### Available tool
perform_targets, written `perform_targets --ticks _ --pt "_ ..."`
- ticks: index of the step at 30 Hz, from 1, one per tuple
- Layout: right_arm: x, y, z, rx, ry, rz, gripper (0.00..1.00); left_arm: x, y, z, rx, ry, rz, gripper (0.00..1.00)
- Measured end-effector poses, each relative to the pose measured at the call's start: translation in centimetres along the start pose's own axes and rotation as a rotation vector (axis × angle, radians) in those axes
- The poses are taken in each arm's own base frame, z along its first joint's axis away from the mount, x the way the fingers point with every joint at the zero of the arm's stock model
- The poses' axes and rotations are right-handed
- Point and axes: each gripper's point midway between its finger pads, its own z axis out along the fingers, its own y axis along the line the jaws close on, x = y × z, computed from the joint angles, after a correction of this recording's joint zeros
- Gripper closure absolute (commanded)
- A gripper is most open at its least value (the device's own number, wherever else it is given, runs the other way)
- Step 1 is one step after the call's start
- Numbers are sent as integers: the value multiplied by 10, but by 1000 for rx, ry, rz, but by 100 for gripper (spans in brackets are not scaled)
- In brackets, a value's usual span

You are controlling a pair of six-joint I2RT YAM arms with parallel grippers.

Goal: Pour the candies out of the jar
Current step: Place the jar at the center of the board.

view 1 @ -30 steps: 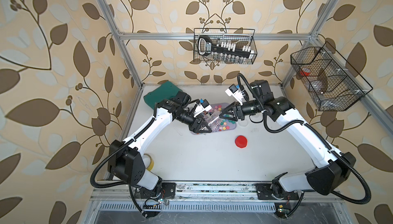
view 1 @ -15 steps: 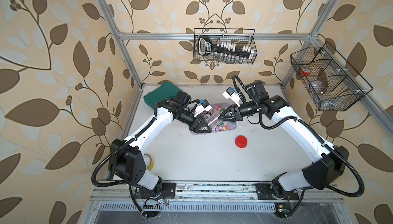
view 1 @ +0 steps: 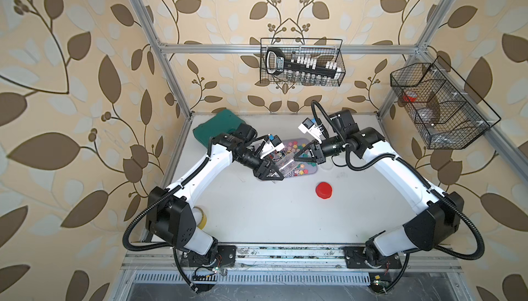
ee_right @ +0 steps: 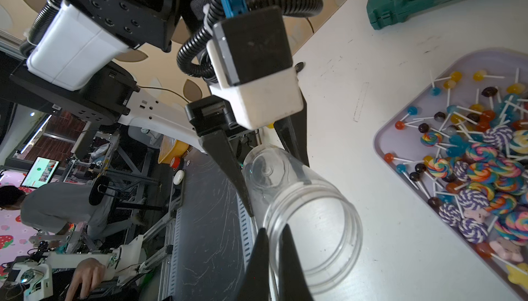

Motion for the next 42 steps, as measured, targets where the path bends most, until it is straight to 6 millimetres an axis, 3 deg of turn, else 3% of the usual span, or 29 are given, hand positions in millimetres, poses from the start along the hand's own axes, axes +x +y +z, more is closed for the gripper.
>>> perform_targets --ticks 3,9,14,16,19,23,30,37,42 --pt "0 0 0 -12 1 7 100 0 0 0 -2 1 -3 64" --pt "0 -1 0 -20 1 11 100 0 1 0 -6 0 -4 49" --pt "3 0 2 -27 10 25 100 -7 7 -1 -28 -21 8 26" --pt "8 1 5 -31 28 42 100 -13 11 -3 -44 -43 22 12" --pt "14 -1 8 -18 46 63 100 -18 15 -5 -57 -60 27 1" --pt "17 -10 8 35 54 80 100 -21 17 -6 -66 -73 24 1" --pt "33 -47 1 301 117 136 100 -26 36 -15 -225 -112 40 1" --pt "61 -58 16 554 280 103 100 -33 66 -62 -635 -267 20 1" --pt "88 -71 22 690 404 87 100 -21 83 -103 -901 -406 -69 1"
